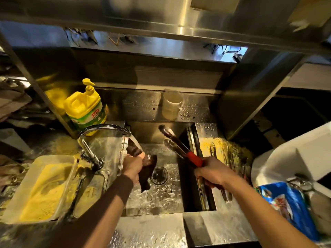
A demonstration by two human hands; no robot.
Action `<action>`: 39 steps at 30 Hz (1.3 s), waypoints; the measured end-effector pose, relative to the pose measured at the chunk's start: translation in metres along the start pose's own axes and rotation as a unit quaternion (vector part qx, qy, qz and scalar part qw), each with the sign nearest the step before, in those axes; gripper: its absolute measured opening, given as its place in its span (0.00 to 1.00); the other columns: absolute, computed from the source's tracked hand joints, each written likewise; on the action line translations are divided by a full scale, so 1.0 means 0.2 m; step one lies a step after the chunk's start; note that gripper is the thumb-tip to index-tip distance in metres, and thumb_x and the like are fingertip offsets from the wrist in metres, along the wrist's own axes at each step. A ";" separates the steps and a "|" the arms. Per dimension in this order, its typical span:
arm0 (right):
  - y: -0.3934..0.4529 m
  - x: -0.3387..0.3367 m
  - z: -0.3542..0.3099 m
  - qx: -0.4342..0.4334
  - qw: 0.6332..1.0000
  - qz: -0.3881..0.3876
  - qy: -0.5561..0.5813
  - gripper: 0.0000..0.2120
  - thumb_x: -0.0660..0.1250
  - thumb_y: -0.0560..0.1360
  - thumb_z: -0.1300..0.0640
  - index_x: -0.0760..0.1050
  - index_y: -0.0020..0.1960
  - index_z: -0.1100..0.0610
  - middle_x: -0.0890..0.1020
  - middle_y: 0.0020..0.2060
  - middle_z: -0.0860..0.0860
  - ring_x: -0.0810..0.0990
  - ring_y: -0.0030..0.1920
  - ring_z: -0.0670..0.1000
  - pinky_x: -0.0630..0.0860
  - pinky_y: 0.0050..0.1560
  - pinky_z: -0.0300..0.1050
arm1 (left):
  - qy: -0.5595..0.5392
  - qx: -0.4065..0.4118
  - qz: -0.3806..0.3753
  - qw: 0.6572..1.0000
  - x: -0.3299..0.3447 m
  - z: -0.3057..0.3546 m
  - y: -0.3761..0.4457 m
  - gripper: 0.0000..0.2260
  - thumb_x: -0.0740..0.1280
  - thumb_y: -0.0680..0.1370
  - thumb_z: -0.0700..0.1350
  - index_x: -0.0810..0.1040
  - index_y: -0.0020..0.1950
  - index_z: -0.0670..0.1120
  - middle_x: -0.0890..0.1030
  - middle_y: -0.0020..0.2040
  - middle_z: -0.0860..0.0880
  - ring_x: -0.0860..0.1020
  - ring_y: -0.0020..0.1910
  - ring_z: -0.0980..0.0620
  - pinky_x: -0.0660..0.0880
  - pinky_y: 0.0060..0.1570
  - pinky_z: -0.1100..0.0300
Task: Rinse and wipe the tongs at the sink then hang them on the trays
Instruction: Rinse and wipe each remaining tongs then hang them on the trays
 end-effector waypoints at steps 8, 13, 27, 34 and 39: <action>-0.04 0.11 0.04 -0.042 0.891 0.264 -0.366 0.33 0.65 0.77 0.49 0.54 0.78 0.42 0.76 0.53 0.52 0.82 0.49 0.56 0.81 0.44 0.53 | 0.121 0.092 -0.109 0.982 0.08 -0.03 -0.15 0.09 0.71 0.78 0.45 0.78 0.56 0.45 0.81 0.45 0.48 0.80 0.47 0.46 0.76 0.45 0.58; -0.15 0.06 0.17 -0.032 0.959 0.249 -0.131 0.33 0.68 0.71 0.48 0.64 0.75 0.42 0.84 0.49 0.51 0.83 0.47 0.54 0.79 0.45 0.45 | 0.145 0.129 -0.166 0.967 0.23 -0.01 -0.28 0.04 0.72 0.77 0.46 0.78 0.47 0.49 0.82 0.42 0.48 0.82 0.46 0.44 0.79 0.50 0.50; -0.89 -0.32 0.95 -0.012 0.906 0.412 0.098 0.34 0.64 0.61 0.49 0.74 0.68 0.38 0.83 0.42 0.42 0.75 0.32 0.31 0.69 0.35 0.27 | 0.213 0.160 -0.407 0.874 1.05 -0.29 -1.24 0.04 0.72 0.76 0.44 0.79 0.48 0.47 0.84 0.48 0.43 0.83 0.46 0.44 0.79 0.50 0.49; -1.34 -0.41 1.54 0.028 0.841 0.472 0.265 0.25 0.70 0.66 0.58 0.78 0.51 0.28 0.78 0.27 0.43 0.73 0.26 0.47 0.70 0.28 0.43 | 0.264 0.154 -0.531 0.790 1.42 -0.68 -1.87 0.04 0.71 0.77 0.41 0.81 0.51 0.44 0.86 0.46 0.42 0.85 0.40 0.48 0.81 0.37 0.57; -1.61 -0.54 1.88 0.068 0.781 0.524 0.334 0.09 0.71 0.73 0.55 0.78 0.53 0.48 0.76 0.23 0.45 0.76 0.24 0.46 0.72 0.25 0.40 | 0.278 0.083 -0.571 0.768 1.65 -0.99 -2.26 0.17 0.72 0.77 0.46 0.78 0.63 0.42 0.84 0.54 0.39 0.84 0.51 0.41 0.82 0.51 0.46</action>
Point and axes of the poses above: each hand's wrist, its own y-axis towards the middle knuckle, its own x-axis out of the palm, z = x × y, the point moved 2 cm from there along y, towards the middle knuckle
